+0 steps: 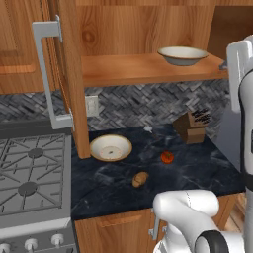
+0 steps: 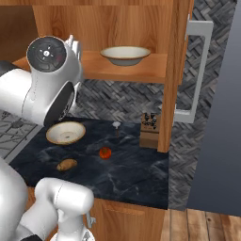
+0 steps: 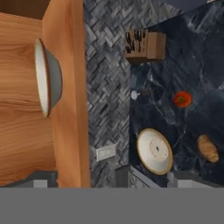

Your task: Pick both bowls and place them on the counter. Then place the tomato in one bowl and place the potato in the other bowl.

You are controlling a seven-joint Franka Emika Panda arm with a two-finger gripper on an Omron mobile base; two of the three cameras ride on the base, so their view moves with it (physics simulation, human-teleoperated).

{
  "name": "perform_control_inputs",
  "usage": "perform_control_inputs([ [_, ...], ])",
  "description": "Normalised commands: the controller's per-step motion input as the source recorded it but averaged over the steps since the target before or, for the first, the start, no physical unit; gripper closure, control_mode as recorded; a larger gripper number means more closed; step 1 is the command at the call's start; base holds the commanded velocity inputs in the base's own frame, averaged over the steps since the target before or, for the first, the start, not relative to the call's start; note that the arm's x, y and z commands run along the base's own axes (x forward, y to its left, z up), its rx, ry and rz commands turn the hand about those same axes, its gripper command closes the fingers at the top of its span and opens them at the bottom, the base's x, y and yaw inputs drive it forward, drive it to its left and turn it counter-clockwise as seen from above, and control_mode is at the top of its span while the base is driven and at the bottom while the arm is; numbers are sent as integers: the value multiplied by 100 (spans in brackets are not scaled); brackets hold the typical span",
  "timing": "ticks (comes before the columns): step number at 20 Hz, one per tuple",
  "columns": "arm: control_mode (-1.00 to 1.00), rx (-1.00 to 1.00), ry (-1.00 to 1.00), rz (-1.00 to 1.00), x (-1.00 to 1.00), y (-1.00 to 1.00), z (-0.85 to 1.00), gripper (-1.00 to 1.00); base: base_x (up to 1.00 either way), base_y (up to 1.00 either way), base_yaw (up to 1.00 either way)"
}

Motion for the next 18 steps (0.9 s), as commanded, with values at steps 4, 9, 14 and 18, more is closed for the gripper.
perform_control_inputs([
  [4, -100, 4, -2, 0, 38, -5, 6, -100, 0, 0, 0],
  [9, -100, 0, -5, 0, 45, -17, 0, -100, 0, 0, 0],
  [14, -100, 2, -1, 0, 54, -16, 0, -100, 0, 0, 0],
  [18, -100, 0, 0, 0, 61, 0, 0, -100, 0, 0, 0],
])
